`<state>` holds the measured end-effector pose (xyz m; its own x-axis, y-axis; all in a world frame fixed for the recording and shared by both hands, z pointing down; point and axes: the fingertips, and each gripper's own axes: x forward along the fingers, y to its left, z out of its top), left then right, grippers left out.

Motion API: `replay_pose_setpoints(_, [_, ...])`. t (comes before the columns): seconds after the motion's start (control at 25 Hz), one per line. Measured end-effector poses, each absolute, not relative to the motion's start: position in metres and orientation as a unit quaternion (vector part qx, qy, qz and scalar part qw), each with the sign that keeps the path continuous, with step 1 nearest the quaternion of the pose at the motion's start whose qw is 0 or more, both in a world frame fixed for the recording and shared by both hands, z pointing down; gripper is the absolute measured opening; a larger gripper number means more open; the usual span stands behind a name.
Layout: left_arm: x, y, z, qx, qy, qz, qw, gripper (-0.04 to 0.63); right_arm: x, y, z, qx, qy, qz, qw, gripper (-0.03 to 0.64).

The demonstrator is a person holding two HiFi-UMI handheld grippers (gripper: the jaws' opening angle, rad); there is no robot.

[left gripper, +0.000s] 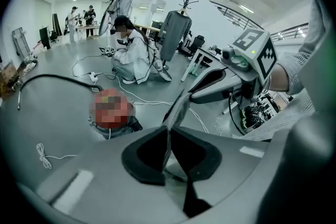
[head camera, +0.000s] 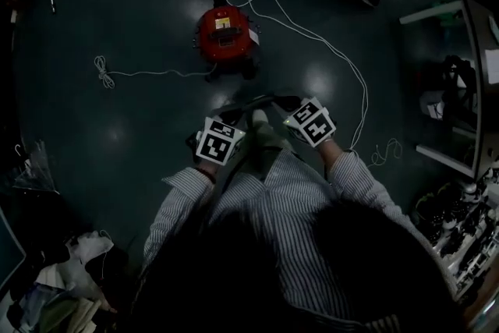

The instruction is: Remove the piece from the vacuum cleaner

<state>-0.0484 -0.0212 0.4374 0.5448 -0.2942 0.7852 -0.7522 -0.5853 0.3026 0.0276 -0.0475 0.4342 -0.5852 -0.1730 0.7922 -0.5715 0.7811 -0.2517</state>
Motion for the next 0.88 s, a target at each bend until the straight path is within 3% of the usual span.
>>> replay_pose_setpoints(0.28, [-0.051,-0.008,0.417,0.815,-0.331,0.328,0.344,0.032,0.025,-0.036,0.417,0.217,-0.86,0.244,0.393,0.025])
replay_pose_setpoints(0.88, [-0.05,-0.012,0.413,0.82,-0.324,0.354,0.313,0.032,0.028,-0.027,0.414,0.216,-0.853,0.282,0.382,0.025])
